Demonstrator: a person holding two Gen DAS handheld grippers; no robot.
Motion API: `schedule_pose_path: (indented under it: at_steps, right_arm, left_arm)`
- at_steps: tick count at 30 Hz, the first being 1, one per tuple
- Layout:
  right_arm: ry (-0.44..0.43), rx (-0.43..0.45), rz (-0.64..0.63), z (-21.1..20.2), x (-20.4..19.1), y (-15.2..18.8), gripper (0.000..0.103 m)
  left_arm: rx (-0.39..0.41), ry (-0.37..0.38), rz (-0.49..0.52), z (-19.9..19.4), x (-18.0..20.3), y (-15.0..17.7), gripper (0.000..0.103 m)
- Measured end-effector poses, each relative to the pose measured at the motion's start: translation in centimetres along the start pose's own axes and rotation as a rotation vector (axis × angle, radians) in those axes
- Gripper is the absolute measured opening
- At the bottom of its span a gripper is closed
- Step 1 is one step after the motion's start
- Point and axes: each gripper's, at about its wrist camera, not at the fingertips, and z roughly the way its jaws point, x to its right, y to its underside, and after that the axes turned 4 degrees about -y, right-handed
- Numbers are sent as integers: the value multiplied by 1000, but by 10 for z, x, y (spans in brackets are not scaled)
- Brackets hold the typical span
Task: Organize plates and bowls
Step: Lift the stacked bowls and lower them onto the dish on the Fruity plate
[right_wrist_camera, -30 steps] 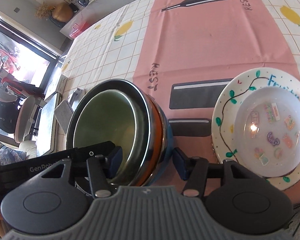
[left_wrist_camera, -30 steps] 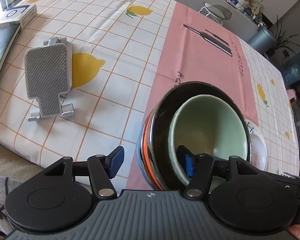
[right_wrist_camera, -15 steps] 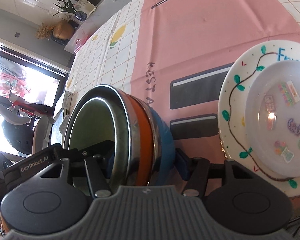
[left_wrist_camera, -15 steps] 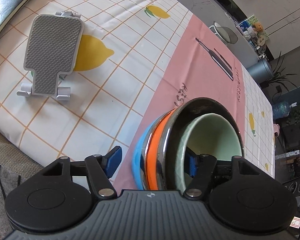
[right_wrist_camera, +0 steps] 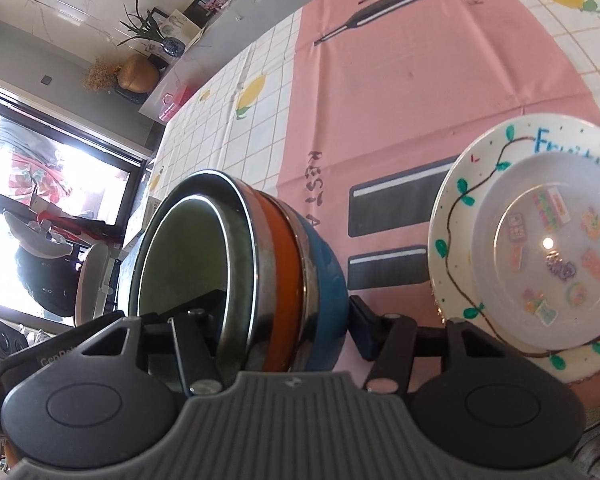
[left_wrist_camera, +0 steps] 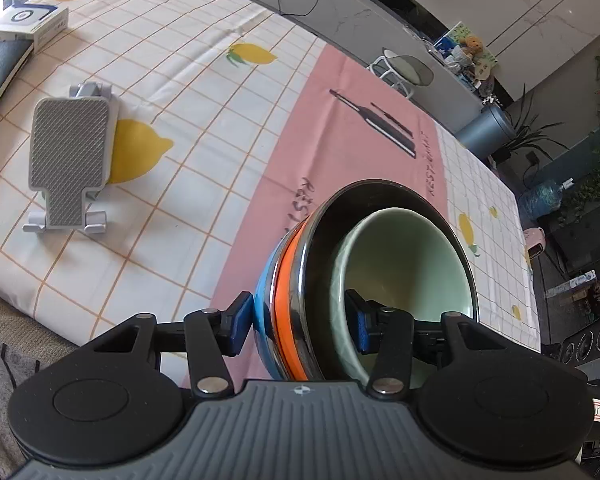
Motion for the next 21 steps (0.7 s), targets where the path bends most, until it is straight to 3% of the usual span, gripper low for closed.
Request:
schedule_pose_path:
  at_steps: [6, 13, 21]
  right_arm:
    - [6, 75, 11, -47, 3, -5, 56]
    - [47, 160, 101, -105, 41, -4, 56]
    - [110, 179, 180, -125, 81, -10, 56]
  left_arm:
    - [-20, 54, 77, -2, 44, -2, 55]
    - [-72, 99, 203, 24, 103, 11, 56]
    - [-164, 130, 218, 65, 123, 17, 56]
